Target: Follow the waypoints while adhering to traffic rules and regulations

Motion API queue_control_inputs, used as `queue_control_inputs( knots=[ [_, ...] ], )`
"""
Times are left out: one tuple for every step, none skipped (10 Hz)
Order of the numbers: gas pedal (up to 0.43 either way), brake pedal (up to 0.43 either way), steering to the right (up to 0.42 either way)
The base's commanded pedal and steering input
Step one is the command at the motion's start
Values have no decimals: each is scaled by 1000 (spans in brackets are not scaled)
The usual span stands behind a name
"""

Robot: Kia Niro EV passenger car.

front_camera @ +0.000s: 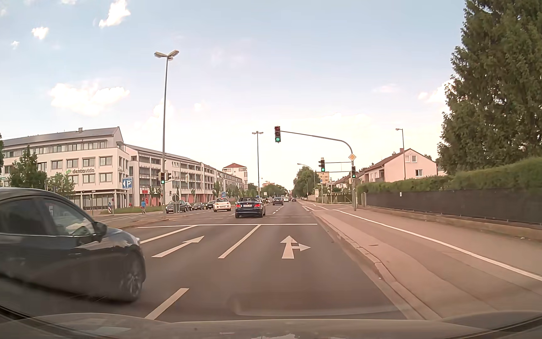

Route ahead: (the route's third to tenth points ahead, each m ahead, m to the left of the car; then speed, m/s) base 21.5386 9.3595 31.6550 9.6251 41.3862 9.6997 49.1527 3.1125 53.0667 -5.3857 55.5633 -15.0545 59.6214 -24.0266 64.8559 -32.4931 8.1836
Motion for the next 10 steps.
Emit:
queue_control_inputs(
  knots=[
    [0,24,5],
    [0,24,6],
    [0,24,8],
    [0,24,8],
    [0,24,9],
    [0,24,9],
    [0,24,9],
    [0,24,9],
    [0,24,9],
    [0,24,7]
  ],
)
